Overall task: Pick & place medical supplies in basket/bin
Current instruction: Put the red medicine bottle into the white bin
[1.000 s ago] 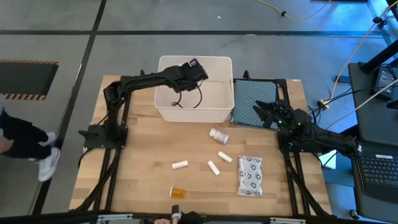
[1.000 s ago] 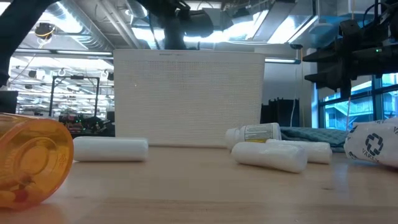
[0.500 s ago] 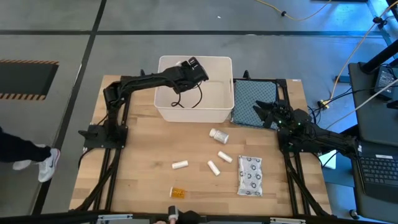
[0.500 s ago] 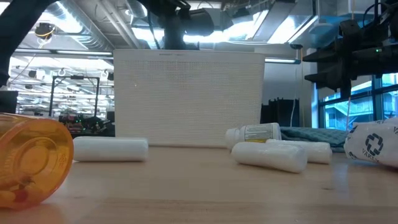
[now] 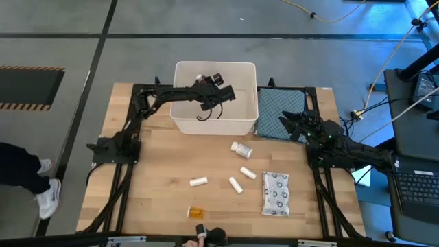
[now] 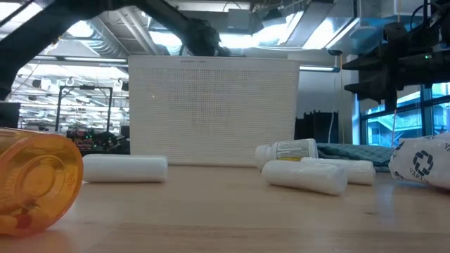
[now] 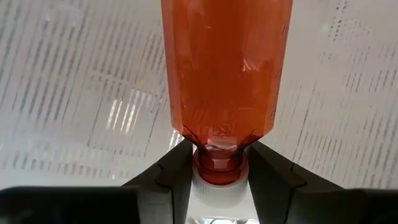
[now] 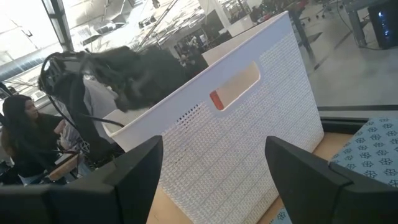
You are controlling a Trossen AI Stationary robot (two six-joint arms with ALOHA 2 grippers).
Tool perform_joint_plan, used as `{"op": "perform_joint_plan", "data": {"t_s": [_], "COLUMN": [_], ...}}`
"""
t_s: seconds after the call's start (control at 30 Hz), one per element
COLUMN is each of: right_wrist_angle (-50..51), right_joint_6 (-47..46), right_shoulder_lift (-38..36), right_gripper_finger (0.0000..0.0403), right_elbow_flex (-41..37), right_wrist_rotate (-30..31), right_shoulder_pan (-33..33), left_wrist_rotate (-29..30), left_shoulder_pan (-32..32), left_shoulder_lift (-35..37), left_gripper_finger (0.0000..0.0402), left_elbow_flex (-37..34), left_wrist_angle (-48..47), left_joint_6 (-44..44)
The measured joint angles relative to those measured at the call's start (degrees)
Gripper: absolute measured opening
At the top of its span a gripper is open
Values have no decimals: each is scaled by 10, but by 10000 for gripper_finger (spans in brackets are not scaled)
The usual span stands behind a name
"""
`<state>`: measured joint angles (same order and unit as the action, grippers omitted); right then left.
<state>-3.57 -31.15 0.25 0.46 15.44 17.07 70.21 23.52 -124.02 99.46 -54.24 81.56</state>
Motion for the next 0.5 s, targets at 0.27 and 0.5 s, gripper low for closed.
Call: {"op": "perform_joint_plan", "data": {"t_s": [0.27, 0.5], "right_wrist_angle": [0, 0], "right_joint_6": [-1, -2], "right_shoulder_lift": [0, 0], "right_gripper_finger": [284, 284], "right_elbow_flex": [0, 0], "right_wrist_rotate": [0, 0], "right_shoulder_pan": [0, 0], "left_wrist_rotate": [6, 4], "left_shoulder_pan": [-3, -3], "left_shoulder_lift": [-66, -96], "left_gripper_finger": [128, 129], "left_elbow_flex": [0, 0], "left_wrist_angle": [-3, -6], "left_joint_6": [-29, -34]}}
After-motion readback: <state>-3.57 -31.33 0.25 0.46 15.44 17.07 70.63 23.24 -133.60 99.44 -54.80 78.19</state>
